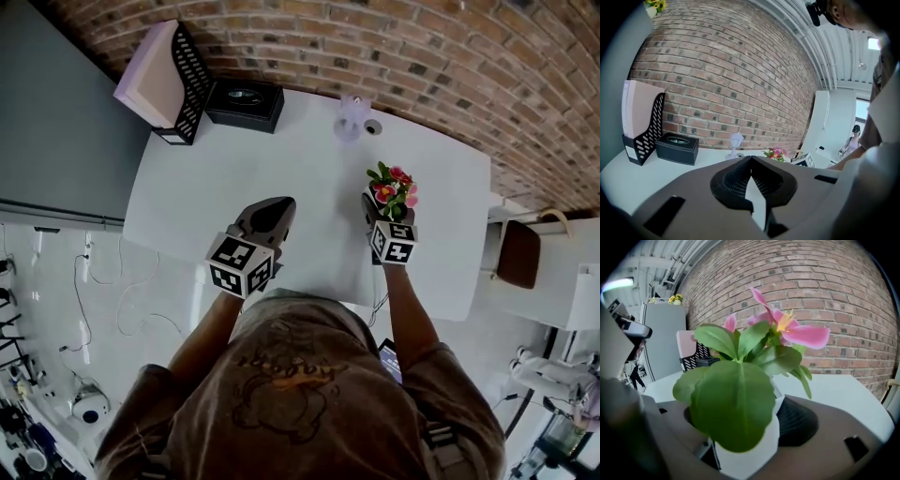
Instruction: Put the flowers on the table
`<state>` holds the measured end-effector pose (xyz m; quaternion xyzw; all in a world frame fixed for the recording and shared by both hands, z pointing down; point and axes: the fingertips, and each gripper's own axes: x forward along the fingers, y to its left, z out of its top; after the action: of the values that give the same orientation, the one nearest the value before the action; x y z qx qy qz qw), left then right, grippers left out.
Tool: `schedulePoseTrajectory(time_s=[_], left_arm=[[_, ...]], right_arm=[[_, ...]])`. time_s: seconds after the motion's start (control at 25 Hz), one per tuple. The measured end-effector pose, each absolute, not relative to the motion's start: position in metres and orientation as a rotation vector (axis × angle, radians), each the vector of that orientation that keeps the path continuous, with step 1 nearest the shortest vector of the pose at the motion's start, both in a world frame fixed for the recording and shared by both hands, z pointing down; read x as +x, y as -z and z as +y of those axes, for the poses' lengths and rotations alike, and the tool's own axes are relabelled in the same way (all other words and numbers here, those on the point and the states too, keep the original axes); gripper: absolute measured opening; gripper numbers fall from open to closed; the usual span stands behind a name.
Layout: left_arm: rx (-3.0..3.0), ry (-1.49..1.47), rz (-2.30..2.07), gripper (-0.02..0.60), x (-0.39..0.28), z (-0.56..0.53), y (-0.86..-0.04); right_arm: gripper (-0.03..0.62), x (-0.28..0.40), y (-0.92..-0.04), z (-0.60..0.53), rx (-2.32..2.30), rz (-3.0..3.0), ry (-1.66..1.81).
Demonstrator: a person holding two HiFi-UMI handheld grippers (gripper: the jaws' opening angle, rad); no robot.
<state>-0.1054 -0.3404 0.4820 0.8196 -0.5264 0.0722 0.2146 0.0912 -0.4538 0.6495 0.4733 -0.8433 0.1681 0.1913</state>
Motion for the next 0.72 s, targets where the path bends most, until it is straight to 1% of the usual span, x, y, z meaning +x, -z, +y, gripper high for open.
schedulePoseTrajectory(time_s=[0.72], left_arm=[[2.187, -0.269, -1.501, 0.021, -0.114, -0.323, -0.491]], right_arm=[[0.36, 0.096, -0.706, -0.487, 1.308, -2.233, -0.417]])
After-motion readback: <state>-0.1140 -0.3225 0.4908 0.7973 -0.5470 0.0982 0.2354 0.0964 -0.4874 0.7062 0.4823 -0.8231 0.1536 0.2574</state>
